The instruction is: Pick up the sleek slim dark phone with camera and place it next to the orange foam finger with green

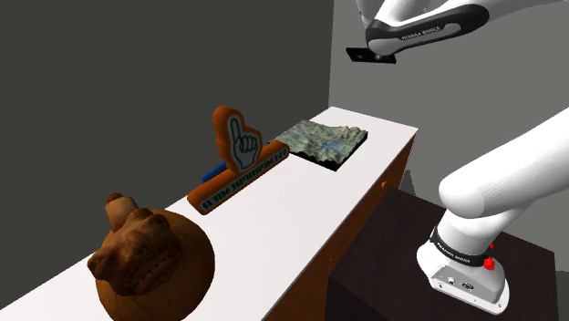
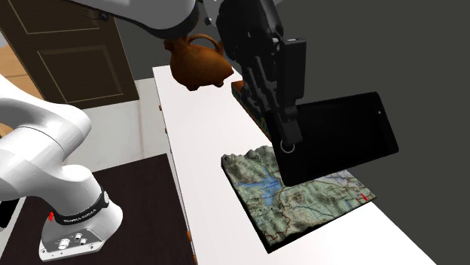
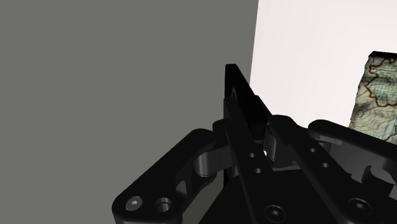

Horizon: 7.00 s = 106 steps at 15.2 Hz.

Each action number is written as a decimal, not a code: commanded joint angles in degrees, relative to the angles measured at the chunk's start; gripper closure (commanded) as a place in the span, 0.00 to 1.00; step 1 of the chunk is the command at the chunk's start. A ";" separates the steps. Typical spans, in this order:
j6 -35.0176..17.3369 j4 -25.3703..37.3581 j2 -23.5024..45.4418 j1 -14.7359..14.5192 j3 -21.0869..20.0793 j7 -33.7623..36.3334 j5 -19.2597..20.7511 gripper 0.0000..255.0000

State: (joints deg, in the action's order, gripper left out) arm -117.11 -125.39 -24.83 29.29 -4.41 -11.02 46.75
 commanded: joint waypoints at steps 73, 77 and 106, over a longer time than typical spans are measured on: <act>66.18 42.76 47.74 -26.84 -61.51 61.86 1.75 1.00; 63.58 39.48 47.74 -25.47 -61.80 63.64 0.77 1.00; 48.89 23.77 54.42 -23.74 -59.33 75.96 1.42 1.00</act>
State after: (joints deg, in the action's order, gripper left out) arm -67.79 -101.27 29.24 5.61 -63.93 64.56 47.98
